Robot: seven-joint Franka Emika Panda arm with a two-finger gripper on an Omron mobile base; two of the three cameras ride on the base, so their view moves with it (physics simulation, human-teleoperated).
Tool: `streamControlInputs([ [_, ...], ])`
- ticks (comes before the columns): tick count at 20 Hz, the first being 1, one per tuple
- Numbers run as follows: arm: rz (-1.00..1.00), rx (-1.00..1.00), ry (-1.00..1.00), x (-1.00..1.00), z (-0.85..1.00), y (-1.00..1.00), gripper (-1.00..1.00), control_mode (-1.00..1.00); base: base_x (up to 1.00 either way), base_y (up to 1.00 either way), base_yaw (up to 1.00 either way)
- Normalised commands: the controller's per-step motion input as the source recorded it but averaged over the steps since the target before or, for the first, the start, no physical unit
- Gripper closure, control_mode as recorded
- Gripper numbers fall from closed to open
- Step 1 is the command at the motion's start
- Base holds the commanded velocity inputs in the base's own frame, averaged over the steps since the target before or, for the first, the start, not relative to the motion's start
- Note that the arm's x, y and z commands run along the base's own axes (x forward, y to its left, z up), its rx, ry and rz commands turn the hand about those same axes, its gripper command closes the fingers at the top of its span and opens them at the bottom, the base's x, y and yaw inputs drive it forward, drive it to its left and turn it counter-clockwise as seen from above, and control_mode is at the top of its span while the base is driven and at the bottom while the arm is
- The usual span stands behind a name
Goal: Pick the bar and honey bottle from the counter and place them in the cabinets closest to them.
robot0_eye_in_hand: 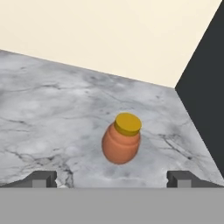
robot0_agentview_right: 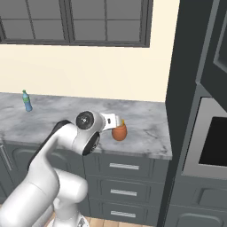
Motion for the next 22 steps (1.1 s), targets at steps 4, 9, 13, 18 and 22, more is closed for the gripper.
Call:
streamControlInputs([
  [4, -0.02, 0.0, 0.03, 0.09, -0.19, -0.11, -1.0, -1.0, 0.0, 0.0, 0.0],
  [9, -0.02, 0.0, 0.01, 0.27, -0.14, -0.02, -1.0, -1.0, 0.0, 0.0, 0.0],
  [13, -0.01, 0.0, 0.0, 0.33, -0.1, 0.0, -1.0, -1.0, 0.0, 0.0, 0.0],
  [18, 0.0, 0.0, 0.01, 0.27, -0.1, -0.01, -1.0, -1.0, 0.0, 0.0, 0.0],
  [22, 0.0, 0.0, 0.01, 0.2, -0.12, -0.08, -1.0, -1.0, 0.0, 0.0, 0.0],
])
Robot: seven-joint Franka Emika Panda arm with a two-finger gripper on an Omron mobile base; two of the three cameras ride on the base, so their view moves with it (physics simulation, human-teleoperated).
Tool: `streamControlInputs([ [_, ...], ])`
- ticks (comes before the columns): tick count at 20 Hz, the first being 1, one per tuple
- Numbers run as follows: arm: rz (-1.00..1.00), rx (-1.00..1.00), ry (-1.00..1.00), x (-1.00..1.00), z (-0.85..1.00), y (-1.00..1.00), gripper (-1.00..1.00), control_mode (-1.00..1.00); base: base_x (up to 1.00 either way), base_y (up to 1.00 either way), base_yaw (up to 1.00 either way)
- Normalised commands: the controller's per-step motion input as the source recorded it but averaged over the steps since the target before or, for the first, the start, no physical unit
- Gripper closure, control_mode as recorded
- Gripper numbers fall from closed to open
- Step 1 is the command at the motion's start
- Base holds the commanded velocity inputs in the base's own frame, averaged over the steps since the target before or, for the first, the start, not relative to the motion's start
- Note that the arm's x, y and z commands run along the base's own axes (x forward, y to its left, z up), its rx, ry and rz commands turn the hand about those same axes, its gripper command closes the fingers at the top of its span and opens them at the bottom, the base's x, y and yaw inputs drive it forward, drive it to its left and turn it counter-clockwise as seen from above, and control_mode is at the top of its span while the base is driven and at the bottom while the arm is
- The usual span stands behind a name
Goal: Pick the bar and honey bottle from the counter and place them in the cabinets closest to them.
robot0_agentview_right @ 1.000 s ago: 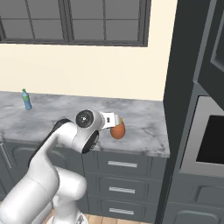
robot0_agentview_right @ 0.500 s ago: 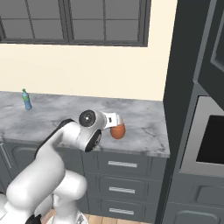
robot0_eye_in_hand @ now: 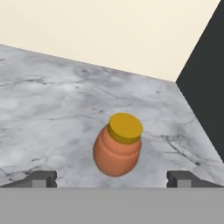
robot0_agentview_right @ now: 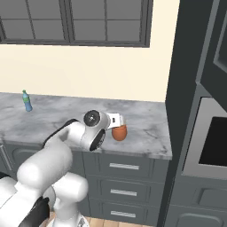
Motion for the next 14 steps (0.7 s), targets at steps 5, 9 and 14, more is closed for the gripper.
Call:
streamControlInputs([
  [5, 0.0, 0.0, 0.01, 0.22, -0.16, -0.07, -1.0, -1.0, 0.0, 0.0, 0.0],
  [9, 0.0, 0.0, 0.01, 0.27, -0.2, -0.05, -1.0, -1.0, 0.0, 0.0, 0.0],
  [14, 0.0, 0.0, 0.02, 0.25, -0.21, -0.04, -1.0, -1.0, 0.0, 0.0, 0.0],
])
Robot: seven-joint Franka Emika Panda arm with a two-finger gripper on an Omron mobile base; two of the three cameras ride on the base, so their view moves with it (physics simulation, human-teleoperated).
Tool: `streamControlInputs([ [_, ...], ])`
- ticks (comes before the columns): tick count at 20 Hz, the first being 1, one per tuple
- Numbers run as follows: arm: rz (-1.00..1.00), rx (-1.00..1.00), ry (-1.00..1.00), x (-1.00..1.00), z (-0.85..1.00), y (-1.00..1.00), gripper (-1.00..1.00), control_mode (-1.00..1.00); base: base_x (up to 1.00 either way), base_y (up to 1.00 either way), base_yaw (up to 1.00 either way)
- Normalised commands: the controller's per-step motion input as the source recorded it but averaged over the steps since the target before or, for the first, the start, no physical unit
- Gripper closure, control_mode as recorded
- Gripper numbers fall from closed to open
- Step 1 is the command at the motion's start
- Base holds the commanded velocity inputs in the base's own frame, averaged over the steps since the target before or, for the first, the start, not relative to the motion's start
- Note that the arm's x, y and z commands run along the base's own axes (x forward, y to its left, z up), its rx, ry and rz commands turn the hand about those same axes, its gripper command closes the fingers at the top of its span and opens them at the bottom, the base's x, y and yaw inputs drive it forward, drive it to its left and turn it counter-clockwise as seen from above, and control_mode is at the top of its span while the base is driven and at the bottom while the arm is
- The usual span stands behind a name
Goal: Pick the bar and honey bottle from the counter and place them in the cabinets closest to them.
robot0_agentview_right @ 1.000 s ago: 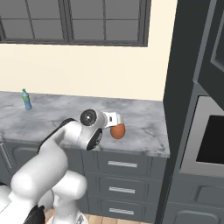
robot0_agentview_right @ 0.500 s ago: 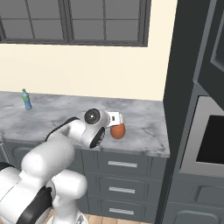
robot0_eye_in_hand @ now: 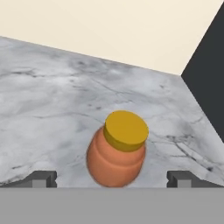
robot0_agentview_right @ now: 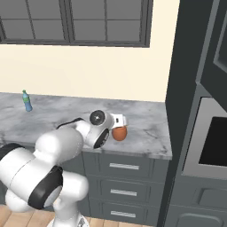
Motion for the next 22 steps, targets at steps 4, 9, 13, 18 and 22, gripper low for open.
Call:
streamControlInputs([
  [4, 0.0, 0.0, 0.02, 0.25, -0.23, -0.04, -1.0, -1.0, 0.0, 0.0, 0.0],
  [9, 0.0, 0.0, 0.01, 0.25, -0.2, -0.06, -1.0, -1.0, 0.0, 0.0, 0.0],
  [13, 0.0, 0.0, 0.0, 0.23, -0.17, -0.05, -1.0, -1.0, 0.0, 0.0, 0.0],
  [18, 0.0, 0.0, 0.0, 0.22, -0.21, -0.06, -1.0, -1.0, 0.0, 0.0, 0.0],
  [22, 0.0, 0.0, 0.0, 0.2, -0.24, -0.06, -1.0, -1.0, 0.0, 0.0, 0.0],
])
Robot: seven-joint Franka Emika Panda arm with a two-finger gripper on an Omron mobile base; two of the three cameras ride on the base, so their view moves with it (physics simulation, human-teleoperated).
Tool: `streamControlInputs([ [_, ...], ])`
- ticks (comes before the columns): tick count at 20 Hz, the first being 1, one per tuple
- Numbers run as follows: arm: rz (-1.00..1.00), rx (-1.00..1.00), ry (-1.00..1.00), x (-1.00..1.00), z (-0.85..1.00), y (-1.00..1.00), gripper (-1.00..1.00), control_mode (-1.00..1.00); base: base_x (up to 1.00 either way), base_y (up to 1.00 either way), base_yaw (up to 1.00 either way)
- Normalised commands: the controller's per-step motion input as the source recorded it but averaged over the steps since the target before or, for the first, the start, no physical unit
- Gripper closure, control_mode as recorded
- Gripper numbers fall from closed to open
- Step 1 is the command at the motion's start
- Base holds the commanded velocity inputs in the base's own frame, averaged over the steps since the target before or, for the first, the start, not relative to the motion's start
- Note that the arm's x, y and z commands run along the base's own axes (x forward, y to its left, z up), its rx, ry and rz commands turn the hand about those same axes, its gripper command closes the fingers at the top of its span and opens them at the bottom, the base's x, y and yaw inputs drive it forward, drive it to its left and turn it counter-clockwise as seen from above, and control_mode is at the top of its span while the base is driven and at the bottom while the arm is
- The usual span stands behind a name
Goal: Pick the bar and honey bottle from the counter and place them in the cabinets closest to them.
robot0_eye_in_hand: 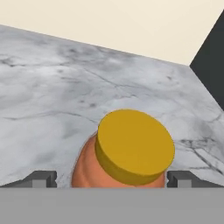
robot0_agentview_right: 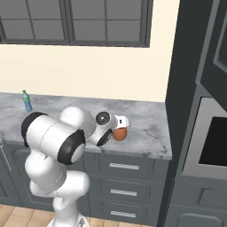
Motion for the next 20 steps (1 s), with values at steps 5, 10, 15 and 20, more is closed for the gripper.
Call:
streamControlInputs([
  [5, 0.0, 0.0, 0.03, 0.25, -0.27, -0.06, -1.0, -1.0, 0.0, 0.0, 0.0],
  [10, 0.0, 0.0, 0.03, 0.18, -0.29, -0.07, -1.0, -1.0, 0.0, 0.0, 0.0],
  [15, 0.0, 0.0, 0.02, 0.08, -0.12, 0.0, 1.0, -1.0, 0.0, 0.0, 0.0],
  [20, 0.0, 0.0, 0.0, 0.0, 0.0, 0.0, 1.0, -1.0, 0.0, 0.0, 0.0],
])
